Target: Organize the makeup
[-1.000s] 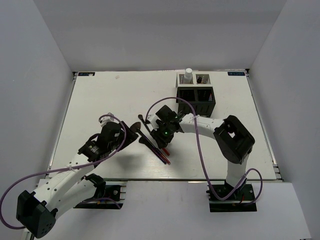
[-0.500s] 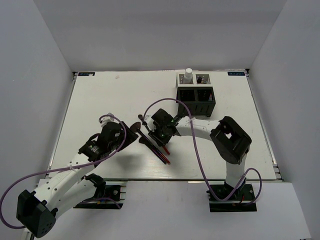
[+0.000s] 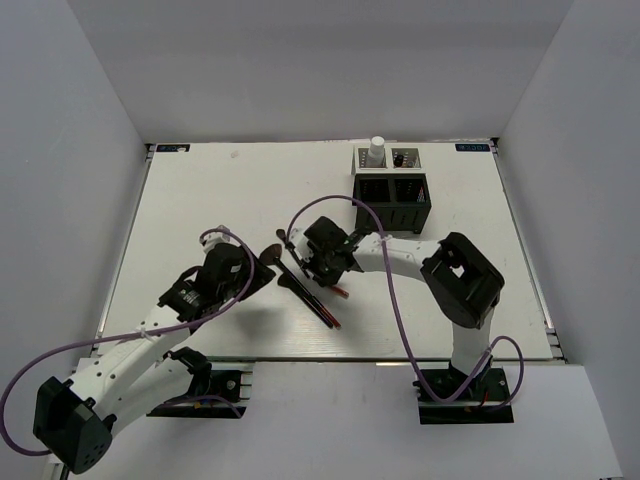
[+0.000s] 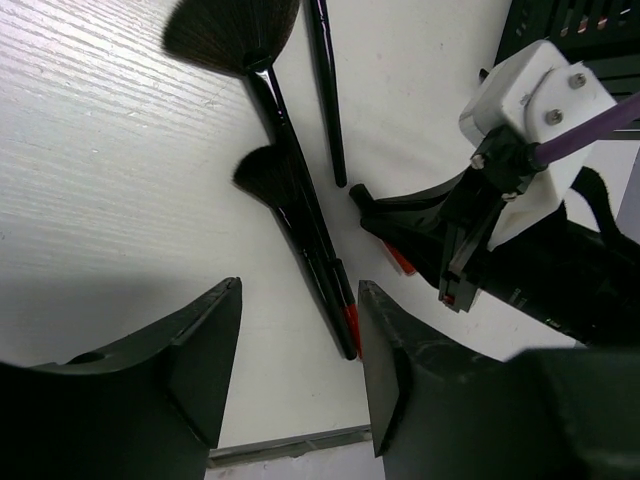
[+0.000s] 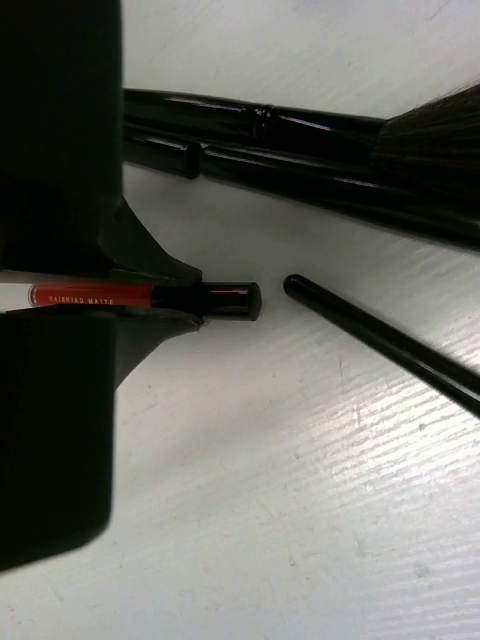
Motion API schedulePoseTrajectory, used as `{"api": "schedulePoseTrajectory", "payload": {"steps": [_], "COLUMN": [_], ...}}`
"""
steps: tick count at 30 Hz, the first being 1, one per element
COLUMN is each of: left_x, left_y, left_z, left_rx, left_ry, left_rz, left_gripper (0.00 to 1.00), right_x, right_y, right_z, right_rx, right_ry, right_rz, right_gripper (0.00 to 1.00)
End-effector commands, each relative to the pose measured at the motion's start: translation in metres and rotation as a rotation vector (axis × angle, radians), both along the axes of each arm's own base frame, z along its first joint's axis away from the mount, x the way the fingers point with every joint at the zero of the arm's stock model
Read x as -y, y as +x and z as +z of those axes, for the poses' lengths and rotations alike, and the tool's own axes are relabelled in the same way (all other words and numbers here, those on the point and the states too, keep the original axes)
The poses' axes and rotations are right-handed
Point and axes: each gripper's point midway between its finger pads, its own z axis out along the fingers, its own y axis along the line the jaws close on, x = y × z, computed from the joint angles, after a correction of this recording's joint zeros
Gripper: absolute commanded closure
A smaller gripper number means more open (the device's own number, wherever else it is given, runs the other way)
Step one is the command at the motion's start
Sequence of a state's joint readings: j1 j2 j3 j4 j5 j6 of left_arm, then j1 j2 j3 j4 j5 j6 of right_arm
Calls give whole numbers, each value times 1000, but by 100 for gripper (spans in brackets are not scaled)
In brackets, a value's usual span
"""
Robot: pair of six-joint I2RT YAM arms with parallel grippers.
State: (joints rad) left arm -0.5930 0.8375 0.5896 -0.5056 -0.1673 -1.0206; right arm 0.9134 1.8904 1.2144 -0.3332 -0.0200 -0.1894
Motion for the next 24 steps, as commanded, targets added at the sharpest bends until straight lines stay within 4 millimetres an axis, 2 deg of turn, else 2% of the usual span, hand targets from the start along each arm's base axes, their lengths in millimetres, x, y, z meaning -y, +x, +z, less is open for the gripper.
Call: {"api": "schedulePoseTrajectory", "payload": {"steps": [1,3,4,5,6,8,9,11,12,14,15,17,20,24], "left_x": [9,10,12,12,13,15,16,18,20,24,25,29,35,42], "left_y": [5,5,5,4,4,3,3,3,4,4,4,5,8,14], "left_z": [13,13,15,14,14,13,13,11,12,10,9,7,9,5], "left_rx": [33,31,34,32,36,33,36,36,45,39,37,24,33,8], "left_ry": [-17,-18,-25,-26,-31,-37,-44,-49,-55,-56,-56,-53,-57,-48], "left_rz": [-37,-45,-51,-54,-56,-64,-67,-82,-87,-107,-114,-133,-155,-179], "left_gripper": [41,41,42,42,42,42,42,42,43,44,45,46,46,49], "right_x": [6,-6,-14,-14,-16,-17,-10,-2,13,19,36,46,75,90], "right_y": [8,3,2,7,5,19,32,56,76,95,113,132,165,185], "right_z": [15,39,72,91,120,166,189,224,236,262,268,277,279,265], "right_rx": [-23,-85,-113,-122,-101,-54,-3,100,140,200,235,296,369,442], "right_ry": [37,149,261,329,402,545,590,666,685,730,739,781,818,830], "right_rz": [37,121,167,193,243,272,252,235,183,163,112,53,-28,-44], "right_gripper": [100,100,100,100,100,100,100,100,100,100,100,100,100,100]}}
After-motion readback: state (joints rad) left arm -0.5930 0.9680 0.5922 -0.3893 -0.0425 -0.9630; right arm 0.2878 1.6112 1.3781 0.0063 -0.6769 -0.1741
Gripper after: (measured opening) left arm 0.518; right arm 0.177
